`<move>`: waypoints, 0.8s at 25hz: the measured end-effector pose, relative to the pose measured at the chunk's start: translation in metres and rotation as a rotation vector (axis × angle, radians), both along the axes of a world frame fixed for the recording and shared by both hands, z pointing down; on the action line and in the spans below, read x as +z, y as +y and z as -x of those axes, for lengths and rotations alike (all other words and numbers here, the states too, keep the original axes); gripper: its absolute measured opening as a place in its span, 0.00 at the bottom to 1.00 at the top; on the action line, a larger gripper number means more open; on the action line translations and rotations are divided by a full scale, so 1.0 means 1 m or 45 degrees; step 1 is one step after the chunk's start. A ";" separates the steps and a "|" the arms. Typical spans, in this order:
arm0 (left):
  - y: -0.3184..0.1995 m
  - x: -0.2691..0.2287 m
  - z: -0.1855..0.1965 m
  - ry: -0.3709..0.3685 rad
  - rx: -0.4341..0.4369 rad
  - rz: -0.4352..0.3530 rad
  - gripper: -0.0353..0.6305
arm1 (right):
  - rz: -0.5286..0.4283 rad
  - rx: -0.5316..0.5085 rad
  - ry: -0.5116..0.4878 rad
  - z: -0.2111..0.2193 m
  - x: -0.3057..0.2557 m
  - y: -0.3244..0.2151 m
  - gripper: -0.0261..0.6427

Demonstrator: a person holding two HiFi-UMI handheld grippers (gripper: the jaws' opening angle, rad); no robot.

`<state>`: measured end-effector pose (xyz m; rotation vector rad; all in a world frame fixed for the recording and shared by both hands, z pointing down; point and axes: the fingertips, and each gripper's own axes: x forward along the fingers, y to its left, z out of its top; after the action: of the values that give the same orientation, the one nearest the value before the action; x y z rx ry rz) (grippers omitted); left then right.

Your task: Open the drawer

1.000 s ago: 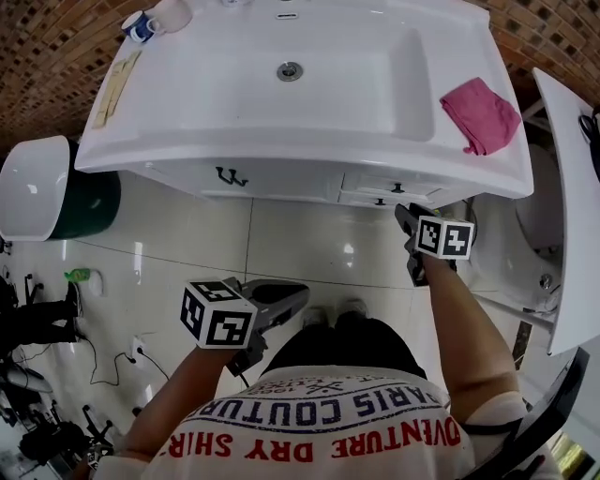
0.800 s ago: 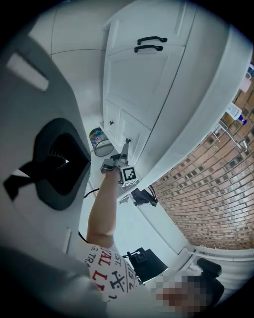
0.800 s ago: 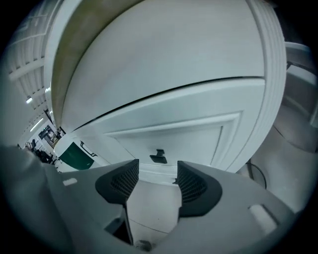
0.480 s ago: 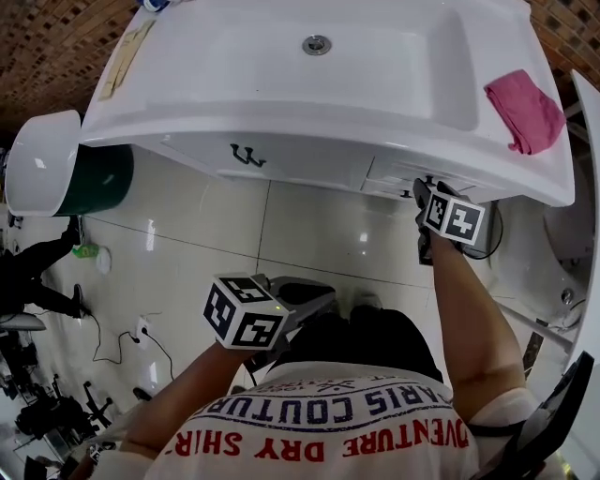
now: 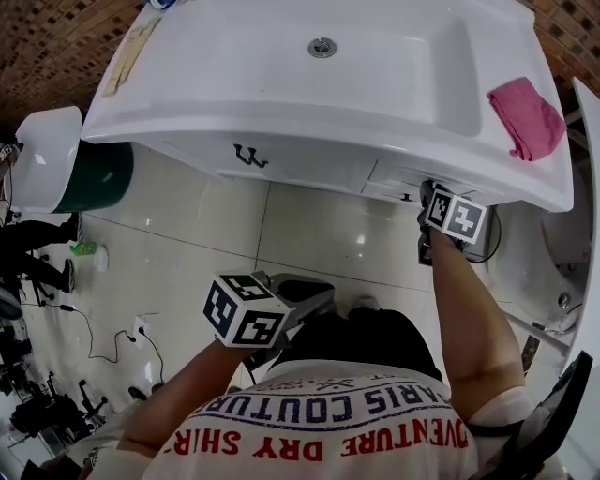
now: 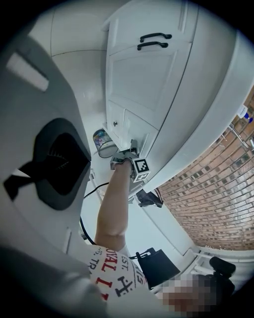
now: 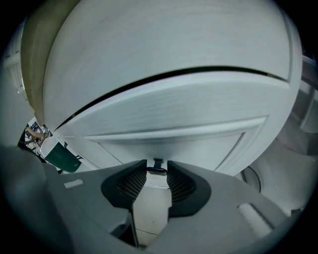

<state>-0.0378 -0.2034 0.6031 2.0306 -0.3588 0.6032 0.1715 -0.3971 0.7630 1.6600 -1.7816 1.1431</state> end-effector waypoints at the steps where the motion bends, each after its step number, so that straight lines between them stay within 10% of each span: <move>1: 0.000 0.000 0.001 -0.001 -0.003 0.000 0.03 | 0.000 0.003 0.002 0.000 0.000 0.000 0.24; 20: 0.005 -0.033 -0.001 -0.002 -0.026 -0.039 0.03 | 0.067 0.003 -0.053 0.010 0.003 0.055 0.24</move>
<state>-0.0371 -0.1983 0.5700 2.0534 -0.3916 0.5896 0.1617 -0.3423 0.7656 1.6193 -1.7597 1.2237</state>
